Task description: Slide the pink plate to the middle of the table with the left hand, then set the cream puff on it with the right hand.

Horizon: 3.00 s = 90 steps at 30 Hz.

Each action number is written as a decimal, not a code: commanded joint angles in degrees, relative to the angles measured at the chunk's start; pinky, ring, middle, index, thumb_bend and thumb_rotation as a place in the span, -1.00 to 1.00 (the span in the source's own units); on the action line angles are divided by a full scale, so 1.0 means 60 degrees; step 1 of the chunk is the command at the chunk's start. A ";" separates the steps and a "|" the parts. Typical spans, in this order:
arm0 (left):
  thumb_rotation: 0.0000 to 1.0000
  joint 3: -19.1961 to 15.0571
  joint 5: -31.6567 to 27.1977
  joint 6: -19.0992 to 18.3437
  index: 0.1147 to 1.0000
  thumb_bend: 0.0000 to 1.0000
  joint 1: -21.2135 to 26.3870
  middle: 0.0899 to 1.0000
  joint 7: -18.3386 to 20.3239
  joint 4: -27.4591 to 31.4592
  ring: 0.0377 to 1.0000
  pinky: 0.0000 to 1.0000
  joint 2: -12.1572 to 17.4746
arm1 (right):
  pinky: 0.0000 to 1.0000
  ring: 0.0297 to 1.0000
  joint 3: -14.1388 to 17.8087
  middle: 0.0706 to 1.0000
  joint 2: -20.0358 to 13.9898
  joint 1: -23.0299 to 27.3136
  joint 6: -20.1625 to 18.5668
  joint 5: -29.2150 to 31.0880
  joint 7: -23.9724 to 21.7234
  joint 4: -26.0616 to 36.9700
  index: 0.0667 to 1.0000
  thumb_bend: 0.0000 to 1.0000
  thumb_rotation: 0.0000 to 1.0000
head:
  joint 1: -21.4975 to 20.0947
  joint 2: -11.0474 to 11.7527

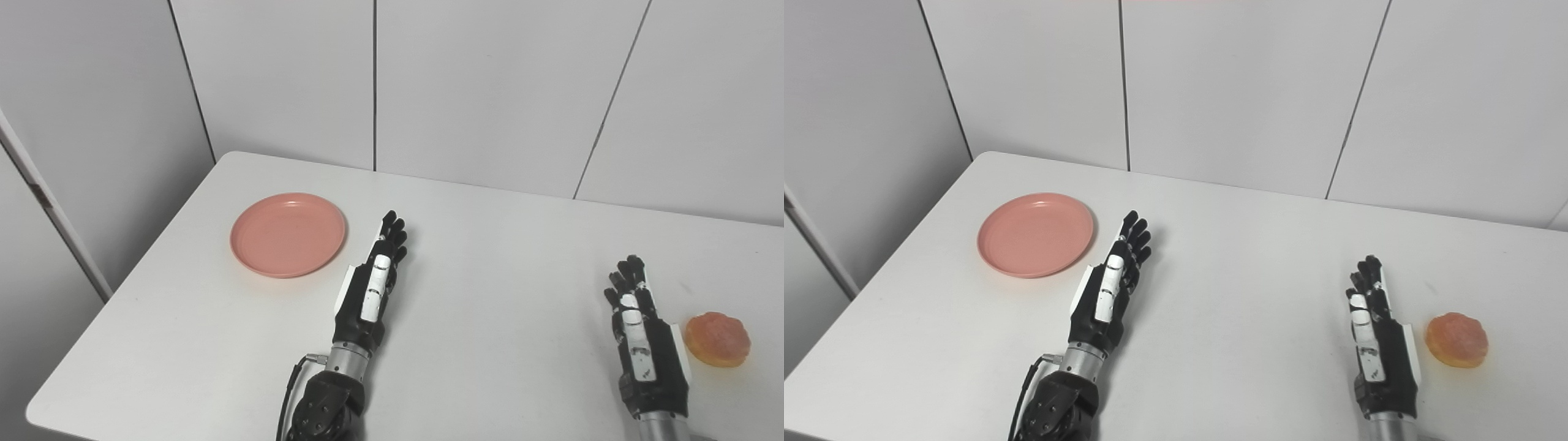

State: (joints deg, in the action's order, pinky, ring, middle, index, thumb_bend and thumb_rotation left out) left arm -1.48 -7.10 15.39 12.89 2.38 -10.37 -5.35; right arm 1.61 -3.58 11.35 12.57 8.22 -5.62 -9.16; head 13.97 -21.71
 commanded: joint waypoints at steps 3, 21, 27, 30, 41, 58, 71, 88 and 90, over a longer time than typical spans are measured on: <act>1.00 -0.0369 -0.0046 -0.0448 0.87 0.39 -0.0022 0.91 -0.0274 0.0457 0.93 1.00 0.0333 | 1.00 1.00 0.0079 1.00 0.0014 -0.0652 0.0356 -0.0096 0.0020 -0.0888 1.00 0.28 0.71 | 0.0149 0.0065; 1.00 -0.2302 0.0088 -0.1040 0.50 0.63 0.1338 0.54 -0.1424 0.1260 0.55 0.61 0.2222 | 1.00 1.00 0.0070 1.00 -0.0037 -0.0652 0.0279 0.0142 -0.0292 -0.0897 1.00 0.19 0.75 | 0.0471 0.0043; 1.00 -0.2804 0.0375 -0.1049 0.42 0.69 0.1612 0.47 -0.1914 0.1107 0.51 0.62 0.2791 | 1.00 1.00 0.0117 1.00 0.0009 -0.0754 0.0168 0.0233 -0.0293 -0.0746 1.00 0.23 0.70 | 0.0580 0.0027; 1.00 -0.2925 0.0403 -0.1054 0.38 0.69 0.1710 0.41 -0.1976 0.0915 0.44 0.49 0.2997 | 1.00 1.00 0.0156 1.00 0.0031 -0.0768 0.0168 0.0331 -0.0296 -0.0717 1.00 0.20 0.67 | 0.0597 0.0025; 1.00 -0.3546 0.0419 0.0573 0.35 0.82 0.2401 0.40 -0.2703 -0.1623 0.43 0.45 0.3635 | 1.00 1.00 0.0222 1.00 -0.0124 -0.0940 0.0103 0.0337 -0.0263 -0.0425 1.00 0.11 0.69 | 0.0782 0.0013; 1.00 -0.3114 0.0282 0.1154 0.55 0.78 0.2966 0.59 -0.2294 -0.4741 0.63 0.68 0.4197 | 1.00 1.00 0.0211 1.00 -0.0267 -0.1073 -0.0028 0.0416 -0.0342 -0.0253 1.00 0.23 0.71 | 0.0813 -0.0160; 1.00 -0.2361 0.0064 0.1293 0.64 0.78 0.3282 0.70 -0.1693 -0.6121 0.79 0.87 0.4201 | 1.00 1.00 0.0232 1.00 -0.0098 -0.1100 -0.0021 0.0409 -0.0191 -0.0044 1.00 0.26 0.63 | 0.0738 -0.0211; 1.00 -0.2644 -0.1710 0.0556 0.55 0.84 0.3160 0.60 -0.0011 -0.5590 0.66 0.69 0.3604 | 1.00 1.00 0.0211 1.00 -0.0107 -0.1115 -0.0297 0.0207 -0.0081 0.0308 1.00 0.06 0.73 | 0.0725 -0.0167; 1.00 -0.2643 -0.1777 0.0481 0.54 0.85 0.3163 0.60 0.0059 -0.5581 0.65 0.68 0.3574 | 1.00 1.00 0.0197 1.00 -0.0126 -0.1097 -0.0247 0.0133 -0.0069 0.0261 1.00 0.06 0.74 | 0.0724 -0.0165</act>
State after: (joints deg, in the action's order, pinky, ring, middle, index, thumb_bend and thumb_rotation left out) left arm -17.30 -17.24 18.47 32.67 1.73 -43.70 16.80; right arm 2.64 -4.57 8.53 11.70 9.41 -6.21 -4.77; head 18.28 -22.68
